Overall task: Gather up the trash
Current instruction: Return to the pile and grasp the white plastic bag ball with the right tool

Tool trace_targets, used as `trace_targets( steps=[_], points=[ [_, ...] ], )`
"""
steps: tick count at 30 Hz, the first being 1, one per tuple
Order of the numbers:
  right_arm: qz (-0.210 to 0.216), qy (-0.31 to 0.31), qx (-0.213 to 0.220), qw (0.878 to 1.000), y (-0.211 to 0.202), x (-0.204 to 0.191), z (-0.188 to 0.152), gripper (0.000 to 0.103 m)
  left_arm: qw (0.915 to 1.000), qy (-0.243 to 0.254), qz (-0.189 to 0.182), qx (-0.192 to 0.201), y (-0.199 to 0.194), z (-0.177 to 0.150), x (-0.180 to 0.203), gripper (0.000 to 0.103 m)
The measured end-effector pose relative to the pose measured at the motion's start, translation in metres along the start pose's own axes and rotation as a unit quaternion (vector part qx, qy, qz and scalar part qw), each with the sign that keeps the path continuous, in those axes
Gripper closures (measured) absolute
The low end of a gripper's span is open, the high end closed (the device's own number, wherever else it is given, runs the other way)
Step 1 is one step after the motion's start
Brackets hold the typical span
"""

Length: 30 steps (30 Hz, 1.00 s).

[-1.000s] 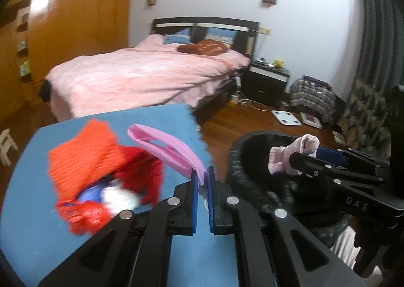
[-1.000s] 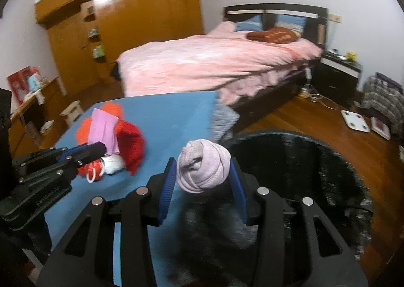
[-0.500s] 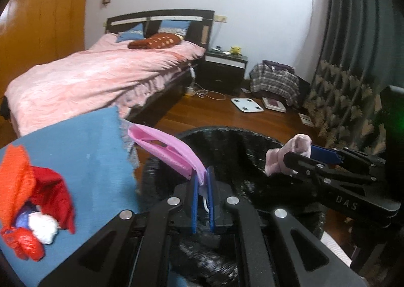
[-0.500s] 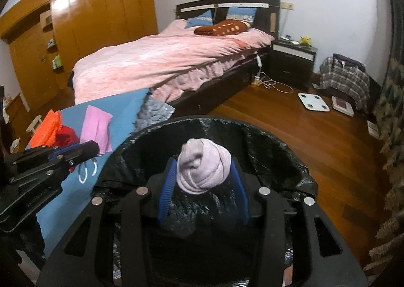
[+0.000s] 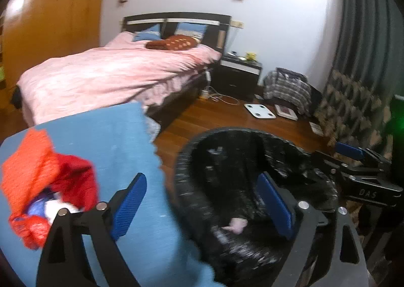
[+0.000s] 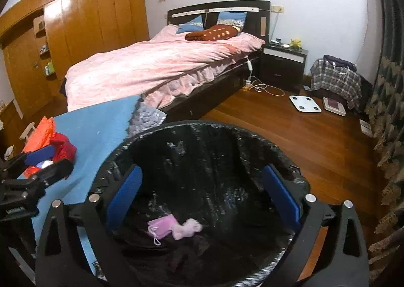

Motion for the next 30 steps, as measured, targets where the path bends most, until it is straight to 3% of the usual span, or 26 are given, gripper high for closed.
trace_targets(
  steps=[8, 17, 30],
  points=[
    [0.049, -0.024, 0.004, 0.998, -0.001, -0.059, 0.006, 0.007, 0.9956, -0.032, 0.085, 0.022, -0.044, -0.009, -0.067, 0.01],
    [0.118, -0.064, -0.001, 0.991, 0.006, -0.146, 0.007, 0.007, 0.9798, -0.067, 0.187, 0.029, -0.09, -0.034, -0.15, 0.01],
    [0.19, -0.125, -0.018, 0.974, 0.028, -0.251, -0.009, 0.008, 0.9636, -0.102, 0.247, 0.017, -0.116, -0.077, -0.219, 0.01]
  ],
)
Point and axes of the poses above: each gripper's, at about its wrist camera, not at the fingertips, and y roughly the way its jaws point, x to its right, z to its top, the point moved 6 cm from there along y, roughly the way its jaws point, and after that the axes turned 2 degrees about -z, right-handed, at the moved point
